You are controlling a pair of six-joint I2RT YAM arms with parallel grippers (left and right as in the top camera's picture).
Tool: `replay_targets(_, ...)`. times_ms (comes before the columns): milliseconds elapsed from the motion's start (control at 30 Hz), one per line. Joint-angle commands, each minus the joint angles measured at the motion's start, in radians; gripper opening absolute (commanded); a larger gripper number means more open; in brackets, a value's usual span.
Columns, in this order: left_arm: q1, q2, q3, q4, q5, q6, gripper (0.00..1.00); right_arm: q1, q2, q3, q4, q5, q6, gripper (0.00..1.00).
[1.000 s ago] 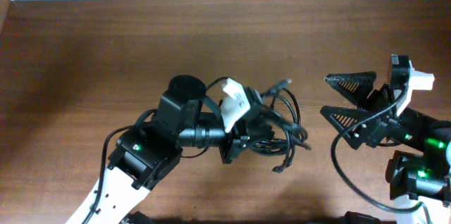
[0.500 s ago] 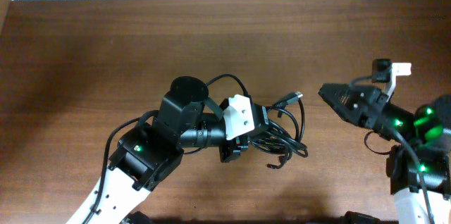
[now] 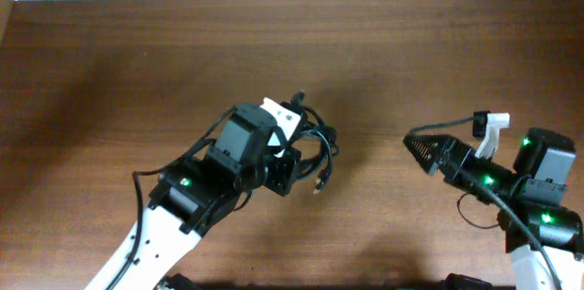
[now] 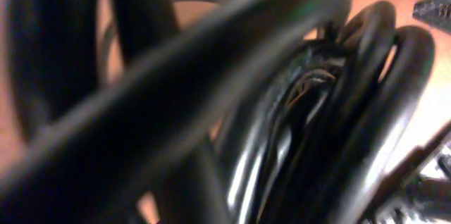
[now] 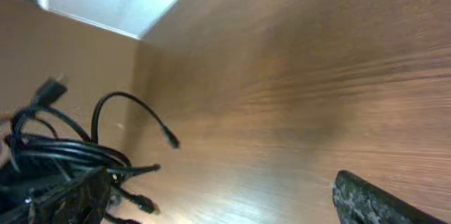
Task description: Untangle cables
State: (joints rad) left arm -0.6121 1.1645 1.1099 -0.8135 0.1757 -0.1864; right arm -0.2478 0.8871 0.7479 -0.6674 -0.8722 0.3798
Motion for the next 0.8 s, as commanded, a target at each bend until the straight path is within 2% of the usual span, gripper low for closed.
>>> replay_targets(0,0.000,0.038,0.004,-0.067,0.203,0.079,0.00,0.069,-0.018,0.004,-0.054,0.111,-0.174,0.99)
replay_targets(100,0.000,0.048,0.004,-0.113,0.282,0.174,0.00,0.153,-0.015,0.015,-0.113,0.194,-0.190,0.99)
replay_targets(233,0.000,0.046,0.051,-0.174,0.406,0.392,0.00,0.274,0.001,0.098,-0.232,0.302,-0.224,0.99)
replay_targets(367,0.000,0.041,0.125,-0.262,0.409,0.617,0.00,0.360,0.018,0.223,-0.346,0.303,-0.254,0.99)
replay_targets(533,0.000,0.029,0.160,-0.270,0.448,0.777,0.00,0.430,0.016,0.332,-0.380,0.201,-0.253,0.99)
replay_targets(633,-0.002,0.030,0.161,-0.254,0.476,0.789,0.00,0.455,0.016,0.337,-0.361,0.081,-0.252,0.99)
replay_targets(767,-0.002,0.030,0.161,-0.220,0.526,0.789,0.00,0.478,0.016,0.337,-0.360,0.049,-0.249,0.99)
